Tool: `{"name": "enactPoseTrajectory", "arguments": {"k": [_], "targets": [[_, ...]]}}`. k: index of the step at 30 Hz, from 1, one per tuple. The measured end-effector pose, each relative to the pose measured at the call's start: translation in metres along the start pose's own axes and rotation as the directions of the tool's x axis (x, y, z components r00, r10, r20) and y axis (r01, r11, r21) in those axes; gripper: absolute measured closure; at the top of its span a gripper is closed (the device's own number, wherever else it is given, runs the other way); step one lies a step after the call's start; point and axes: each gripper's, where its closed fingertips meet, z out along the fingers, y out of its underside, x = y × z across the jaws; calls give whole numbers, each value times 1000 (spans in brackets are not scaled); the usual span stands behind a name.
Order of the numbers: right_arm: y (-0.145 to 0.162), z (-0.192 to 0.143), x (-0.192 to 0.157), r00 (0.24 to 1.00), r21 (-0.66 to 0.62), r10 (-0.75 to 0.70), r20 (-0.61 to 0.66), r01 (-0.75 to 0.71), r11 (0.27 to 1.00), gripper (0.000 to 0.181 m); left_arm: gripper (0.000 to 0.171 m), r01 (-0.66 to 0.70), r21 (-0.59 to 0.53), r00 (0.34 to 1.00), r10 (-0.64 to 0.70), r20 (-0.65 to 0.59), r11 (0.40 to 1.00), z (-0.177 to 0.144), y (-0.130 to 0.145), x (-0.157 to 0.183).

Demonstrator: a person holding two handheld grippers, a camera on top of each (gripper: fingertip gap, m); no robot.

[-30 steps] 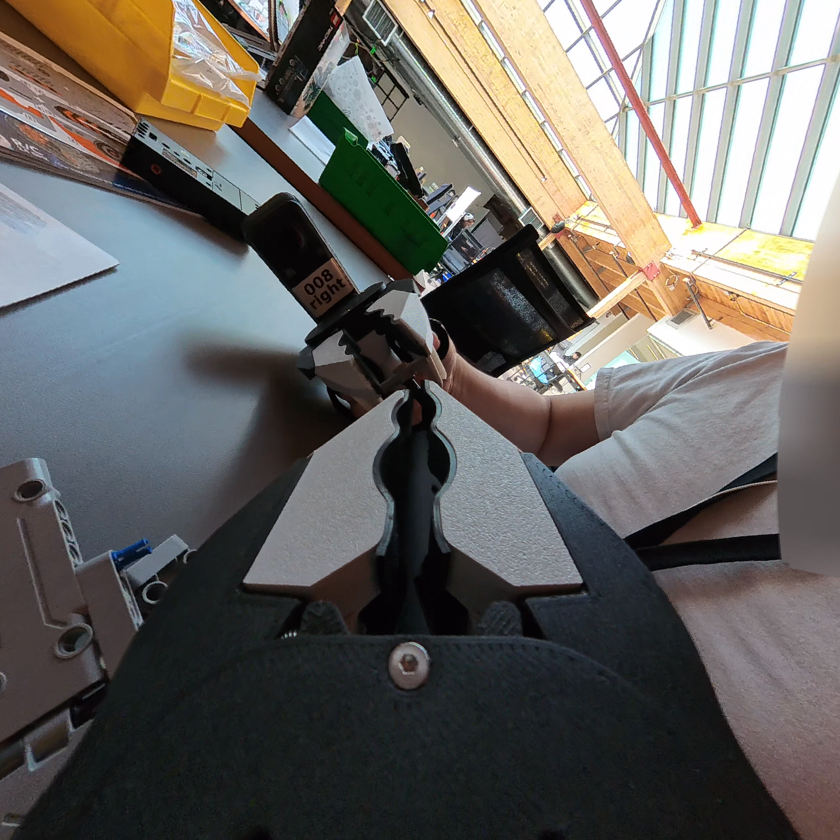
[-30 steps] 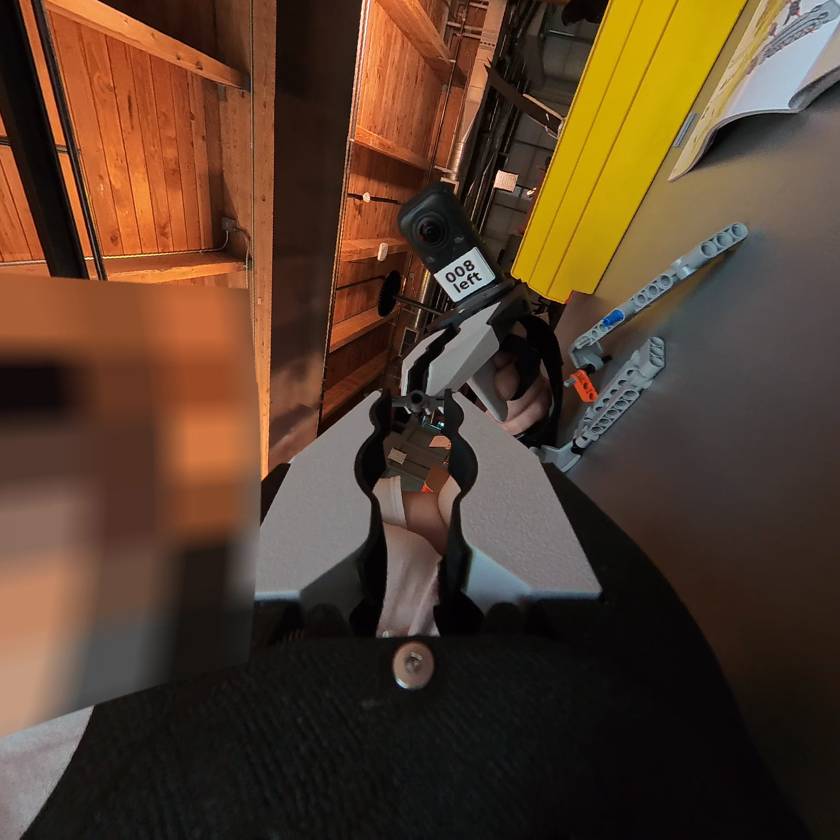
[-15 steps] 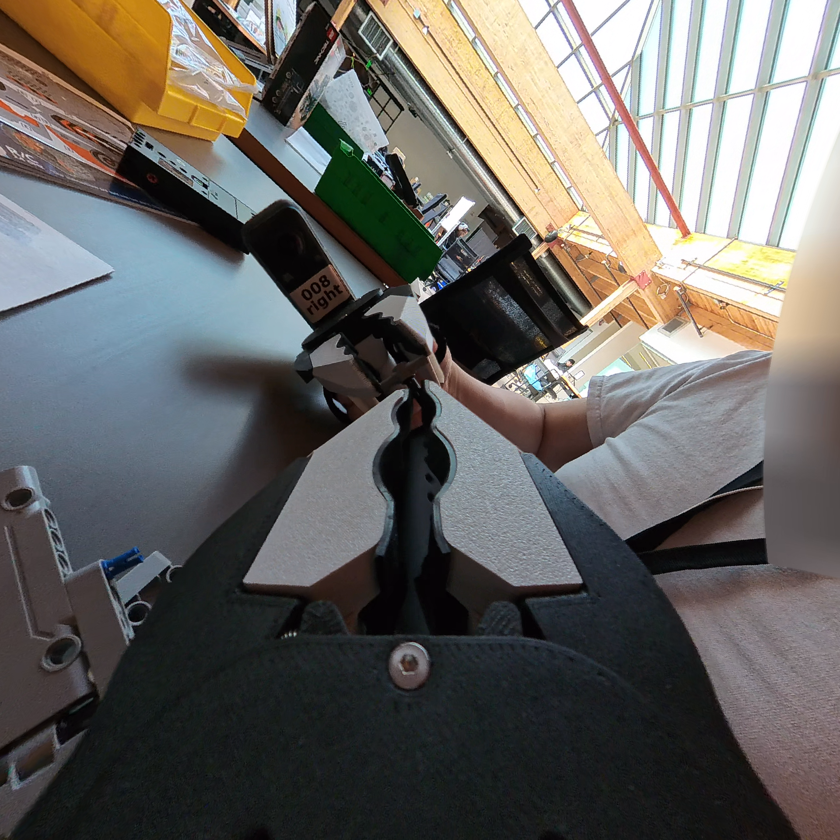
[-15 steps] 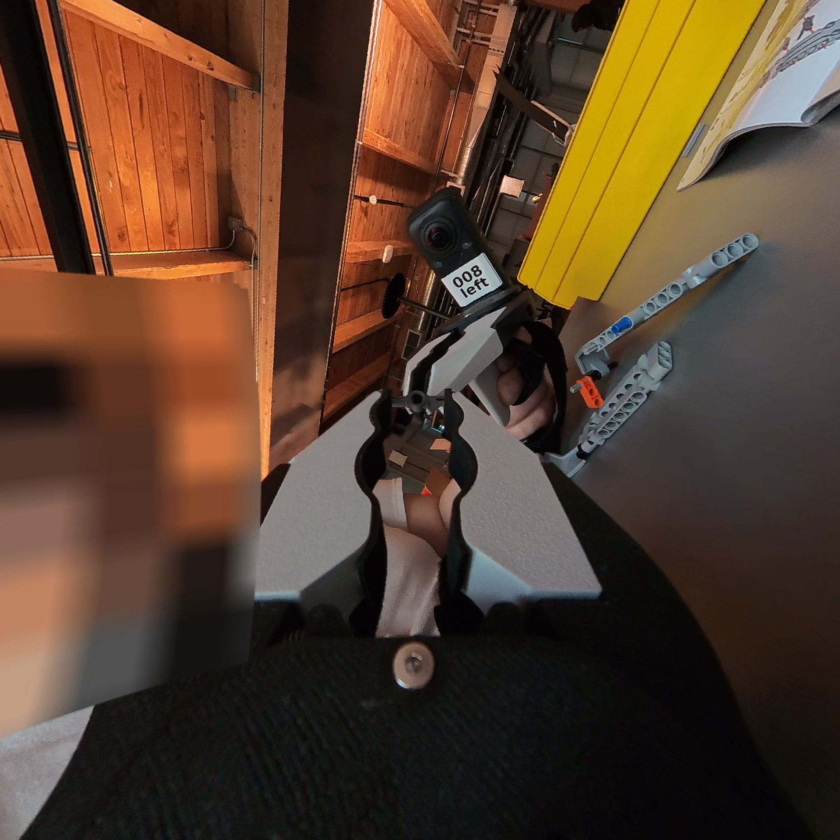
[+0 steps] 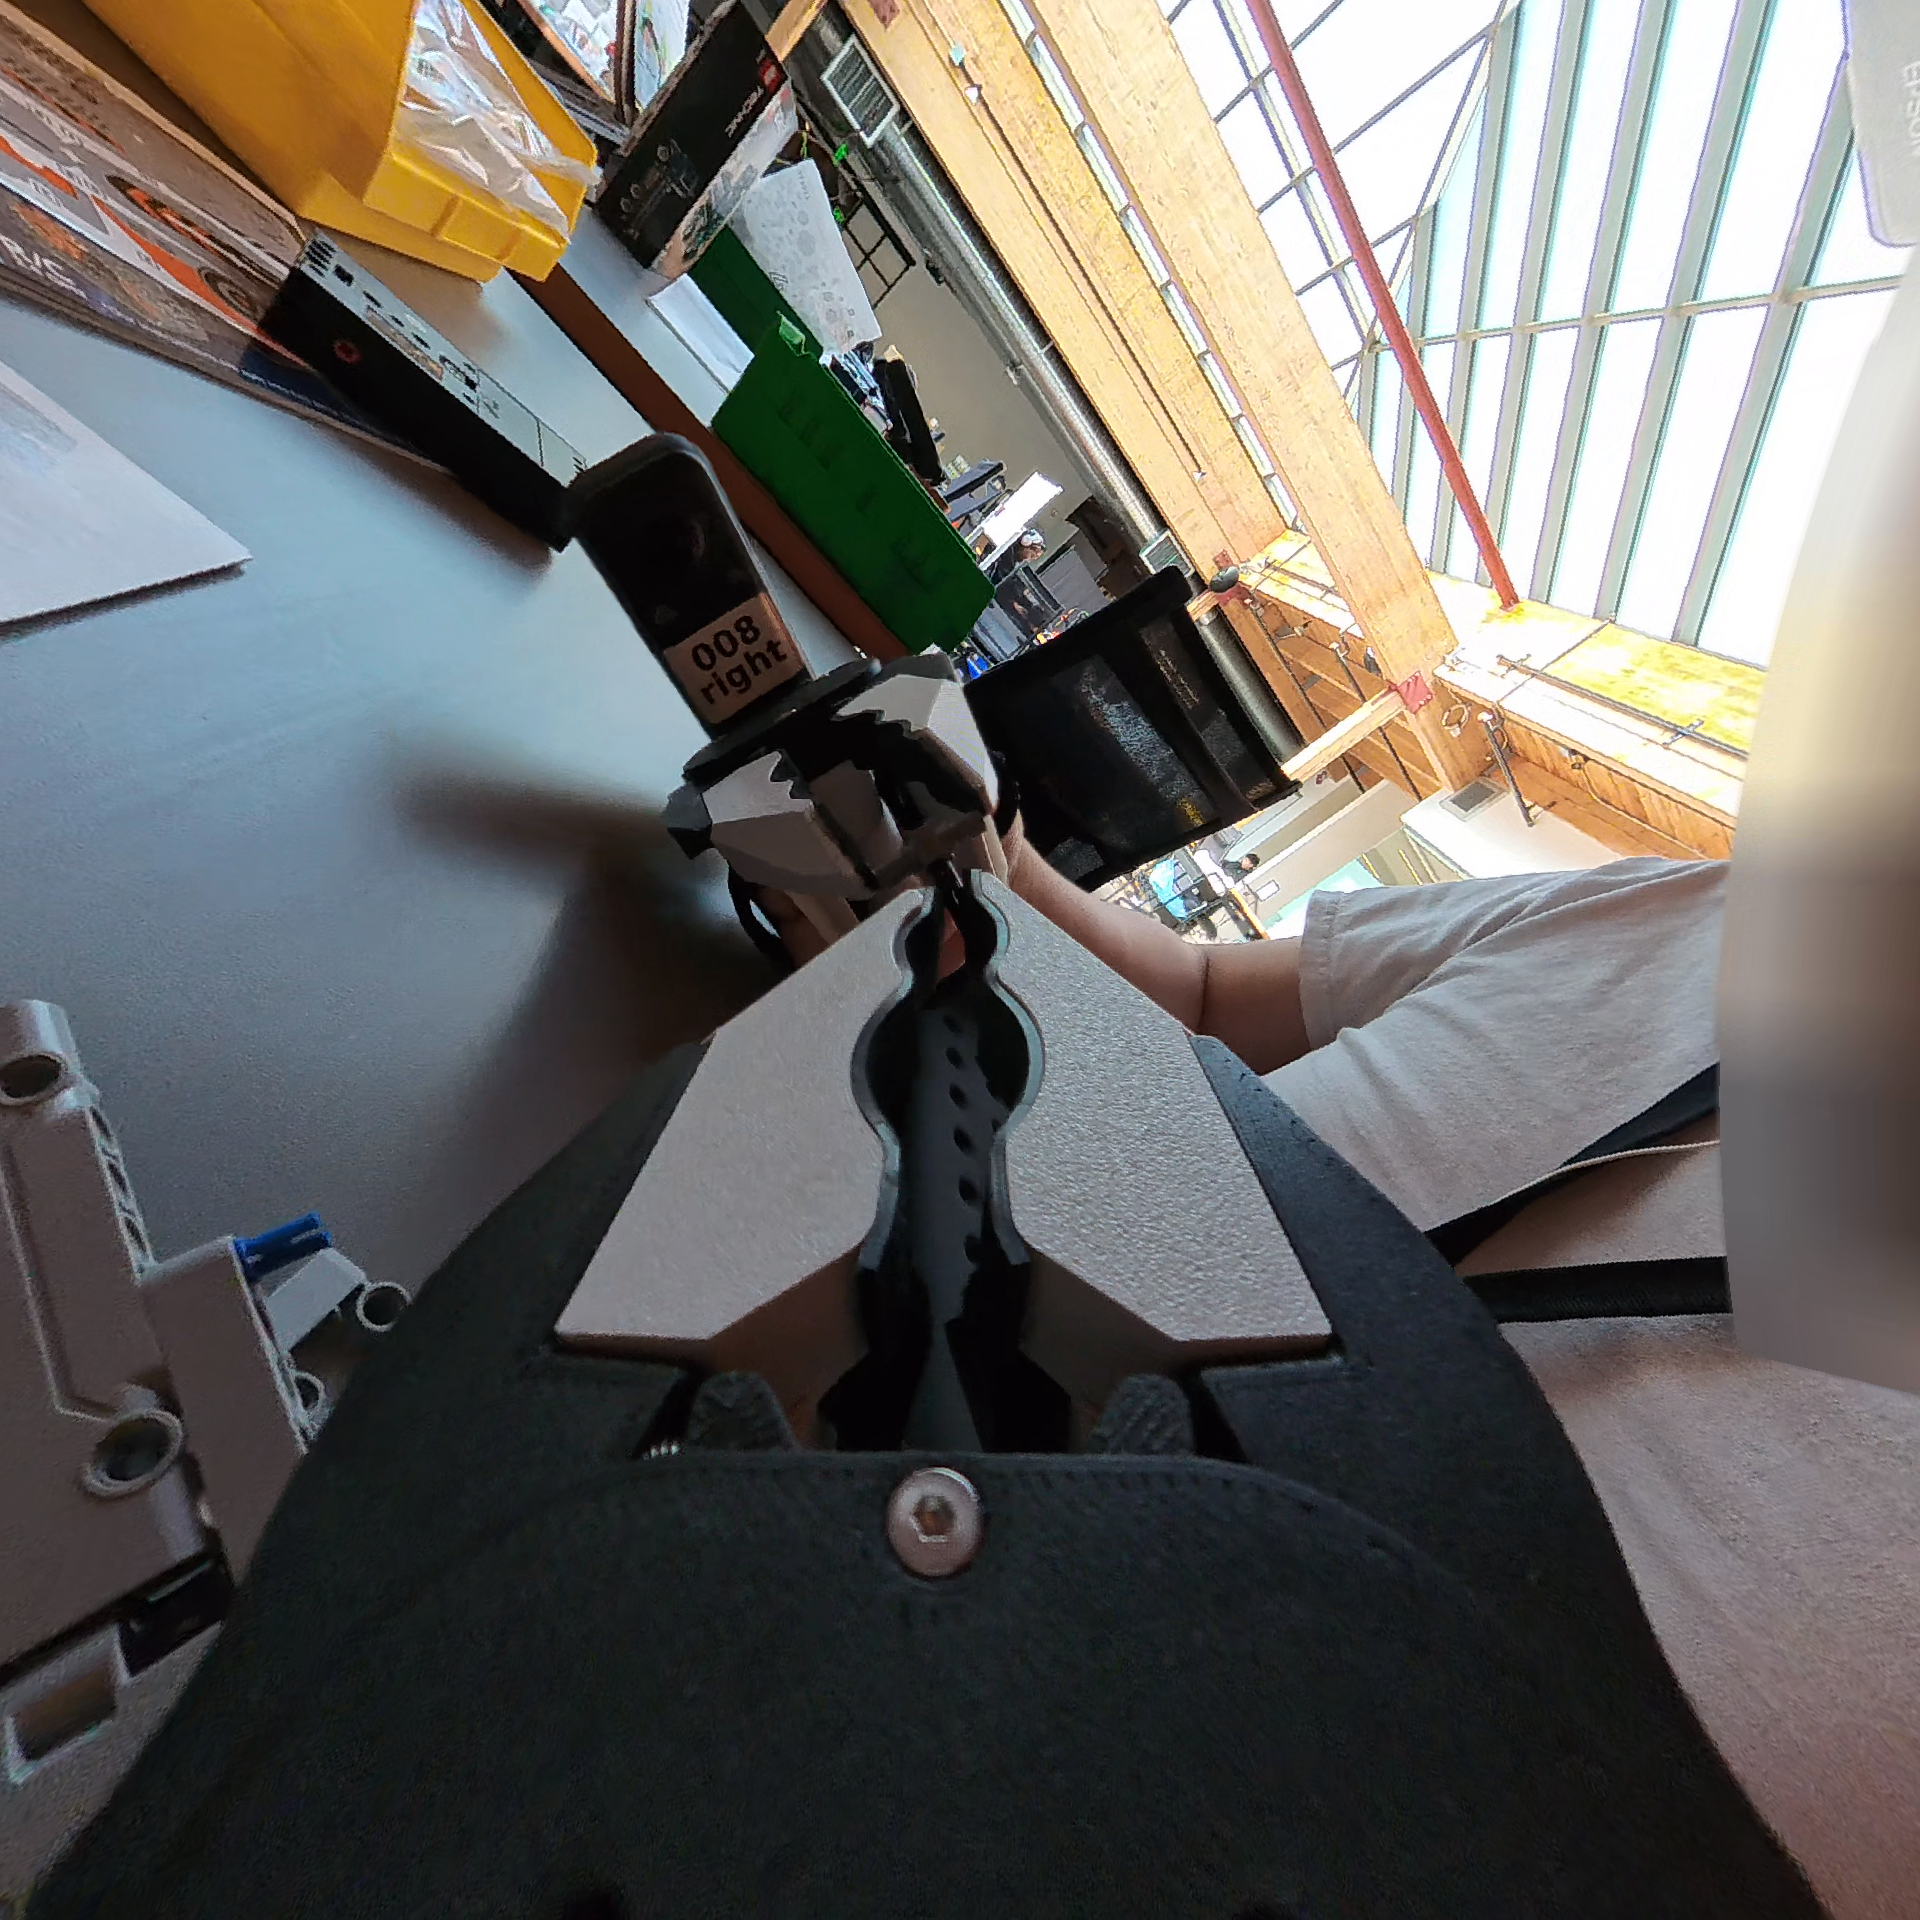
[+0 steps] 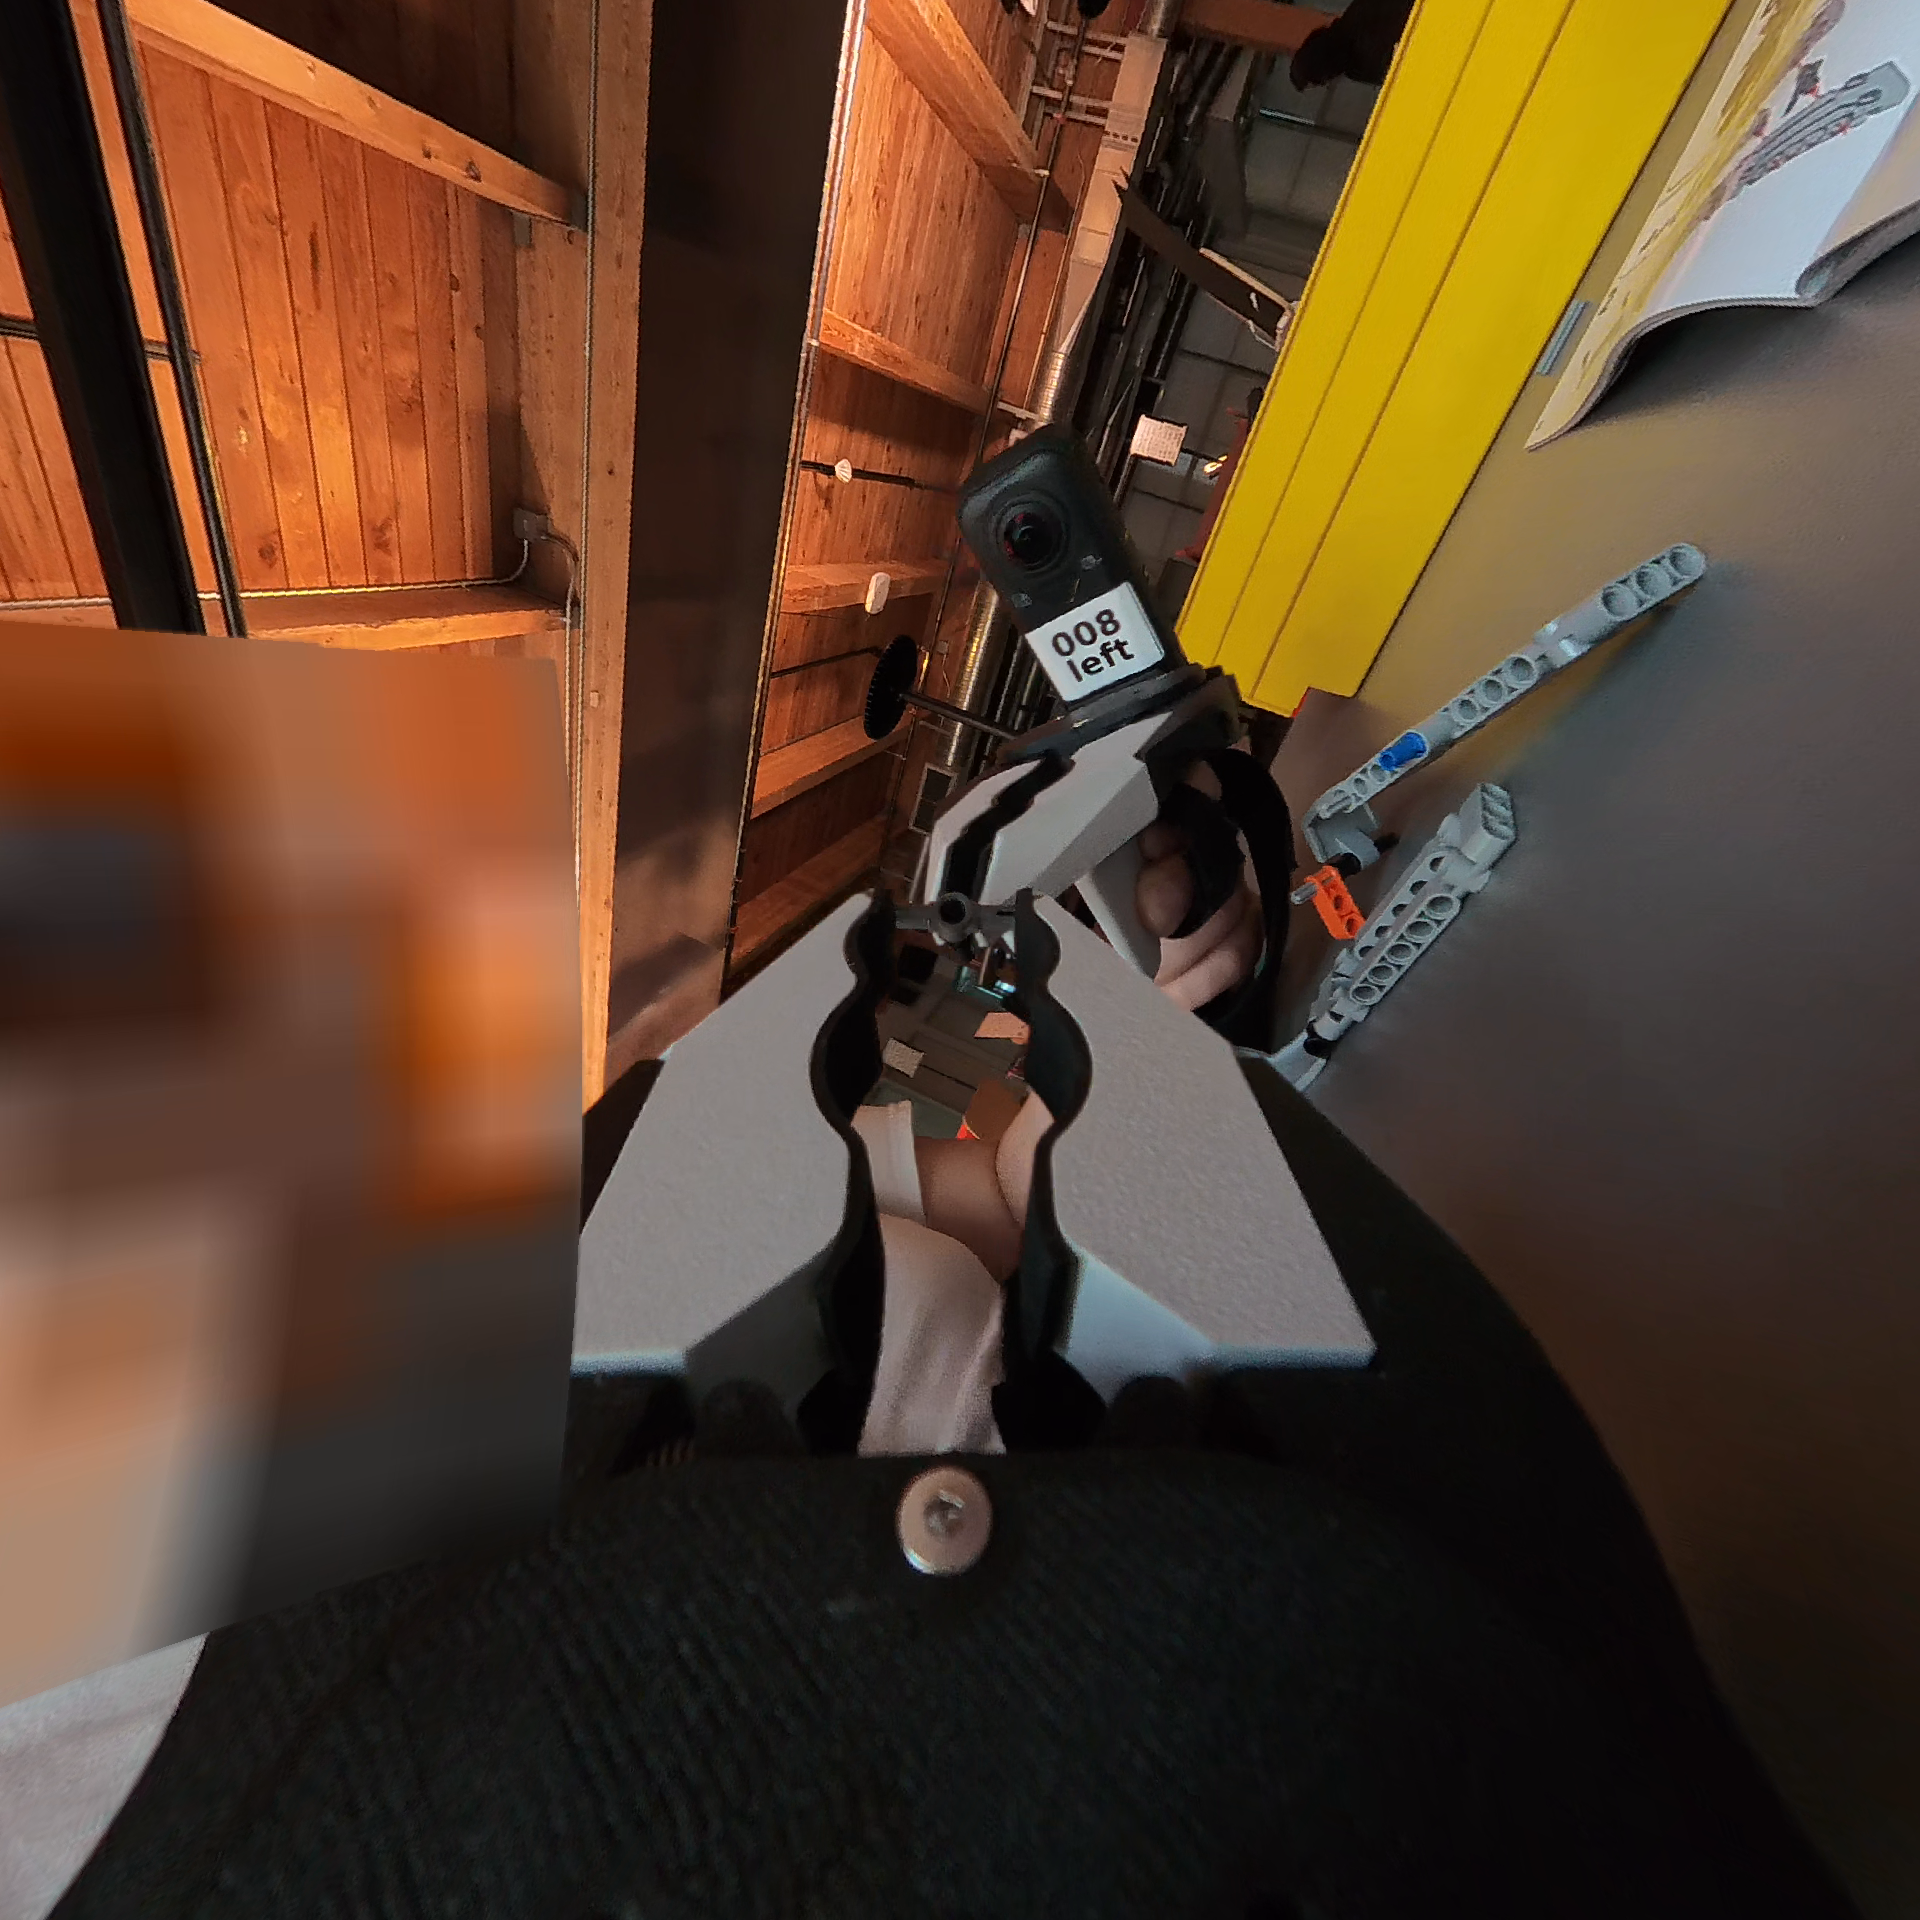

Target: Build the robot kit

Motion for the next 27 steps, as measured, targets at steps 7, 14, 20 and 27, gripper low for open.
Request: {"name": "enactPoseTrajectory", "arguments": {"k": [7, 14, 20, 27], "targets": [[1, -1, 6, 999, -5, -18, -45, 18, 1000, 160, 171, 17, -18, 1000, -17, 20, 1000, -1, 4, -5], [0, -2, 7, 999, 7, 24, -35, -23, 1000, 161, 171, 5, -29, 999, -4, 37, 1000, 2, 5, -7], [2, -2, 6, 999, -18, -9, -50, 8, 1000, 160, 171, 33, -31, 999, -33, 13, 999, 2, 7, -5], [3, -4, 7, 996, -35, -43, -78, 40, 999, 161, 171, 55, -31, 998, -54, 6, 998, 2, 7, -6]]}}
